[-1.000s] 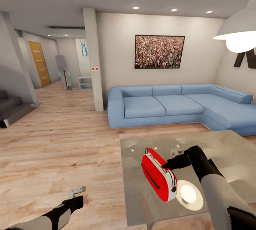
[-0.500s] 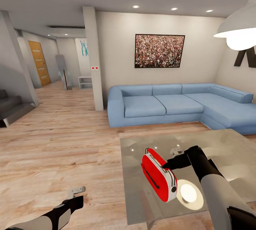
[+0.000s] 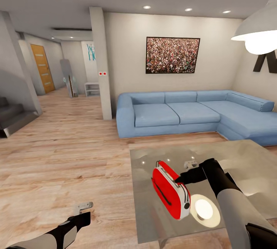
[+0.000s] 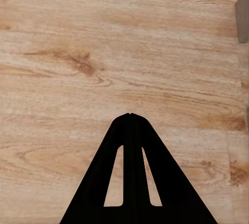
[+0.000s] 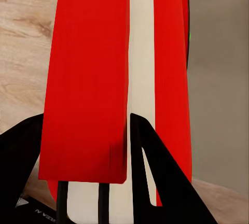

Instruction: Turn on the radio receiver that's on the table in the living room.

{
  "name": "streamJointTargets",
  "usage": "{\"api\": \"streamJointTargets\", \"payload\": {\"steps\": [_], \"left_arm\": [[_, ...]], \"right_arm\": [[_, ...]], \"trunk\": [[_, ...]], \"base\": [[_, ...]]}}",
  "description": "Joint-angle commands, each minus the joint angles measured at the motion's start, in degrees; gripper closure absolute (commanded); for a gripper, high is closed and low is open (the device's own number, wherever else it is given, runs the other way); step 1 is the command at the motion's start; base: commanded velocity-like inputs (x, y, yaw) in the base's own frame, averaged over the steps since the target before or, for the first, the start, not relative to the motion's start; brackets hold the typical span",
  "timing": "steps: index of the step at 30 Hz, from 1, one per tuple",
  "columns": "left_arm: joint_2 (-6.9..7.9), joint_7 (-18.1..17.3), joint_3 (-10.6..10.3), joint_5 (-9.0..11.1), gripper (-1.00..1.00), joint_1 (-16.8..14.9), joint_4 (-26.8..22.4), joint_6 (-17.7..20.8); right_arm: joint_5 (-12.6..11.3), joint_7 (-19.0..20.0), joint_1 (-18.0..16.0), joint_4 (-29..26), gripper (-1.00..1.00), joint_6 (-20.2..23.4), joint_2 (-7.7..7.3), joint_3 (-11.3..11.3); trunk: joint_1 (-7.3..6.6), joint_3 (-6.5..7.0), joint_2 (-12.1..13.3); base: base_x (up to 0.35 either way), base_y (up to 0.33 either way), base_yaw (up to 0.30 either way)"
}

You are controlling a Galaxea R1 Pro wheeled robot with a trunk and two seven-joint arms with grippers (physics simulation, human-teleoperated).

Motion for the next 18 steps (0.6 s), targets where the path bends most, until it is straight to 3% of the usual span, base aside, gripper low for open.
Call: {"api": "streamJointTargets", "payload": {"steps": [1,9,18], "left_arm": [[0.0,0.0,0.0,0.0,1.0,0.0,0.0,0.0],[-0.06,0.0,-0.1,0.0,1.0,0.0,0.0,0.0],[-0.1,0.0,-0.1,0.0,1.0,0.0,0.0,0.0]], "right_arm": [[-0.8,0.0,0.0,0.0,1.0,0.1,0.0,0.0],[-3.0,0.1,0.0,0.5,1.0,-0.8,0.0,-0.1],[-3.4,-0.1,0.0,1.2,1.0,-2.0,0.0,0.0]], "trunk": [[0.0,0.0,0.0],[0.0,0.0,0.0],[0.44,-0.36,-0.8]], "base": [[0.0,0.0,0.0],[0.0,0.0,0.0],[0.0,0.0,0.0]]}}
